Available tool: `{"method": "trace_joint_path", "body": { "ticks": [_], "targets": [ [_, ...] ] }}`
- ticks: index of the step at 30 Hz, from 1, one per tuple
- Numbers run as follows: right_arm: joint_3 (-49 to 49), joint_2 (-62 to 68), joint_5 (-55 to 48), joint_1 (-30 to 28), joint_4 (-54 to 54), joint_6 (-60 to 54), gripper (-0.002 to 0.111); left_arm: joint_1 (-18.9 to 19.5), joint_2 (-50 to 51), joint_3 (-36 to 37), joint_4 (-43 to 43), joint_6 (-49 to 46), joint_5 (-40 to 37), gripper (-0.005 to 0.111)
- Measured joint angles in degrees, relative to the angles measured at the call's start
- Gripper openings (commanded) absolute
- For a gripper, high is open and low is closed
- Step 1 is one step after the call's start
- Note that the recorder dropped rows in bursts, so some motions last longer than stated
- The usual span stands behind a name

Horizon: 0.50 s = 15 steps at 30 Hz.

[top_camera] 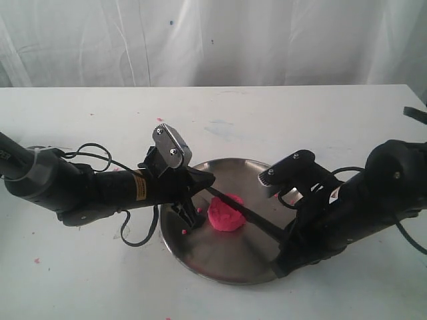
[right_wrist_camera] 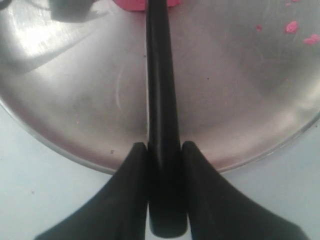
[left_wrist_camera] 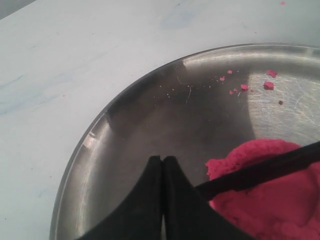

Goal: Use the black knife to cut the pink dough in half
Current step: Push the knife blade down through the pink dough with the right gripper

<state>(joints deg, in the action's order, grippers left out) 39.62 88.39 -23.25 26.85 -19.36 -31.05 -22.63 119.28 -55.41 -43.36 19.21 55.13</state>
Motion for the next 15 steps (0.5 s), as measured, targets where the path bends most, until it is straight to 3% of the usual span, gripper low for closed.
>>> {"method": "trace_joint_path", "body": {
  "ticks": [15],
  "targets": [
    [0.00, 1.88, 0.25, 0.00, -1.26, 0.00, 0.000, 0.00, 0.00, 0.00, 0.00, 0.00, 0.22, 0.000]
  ]
}}
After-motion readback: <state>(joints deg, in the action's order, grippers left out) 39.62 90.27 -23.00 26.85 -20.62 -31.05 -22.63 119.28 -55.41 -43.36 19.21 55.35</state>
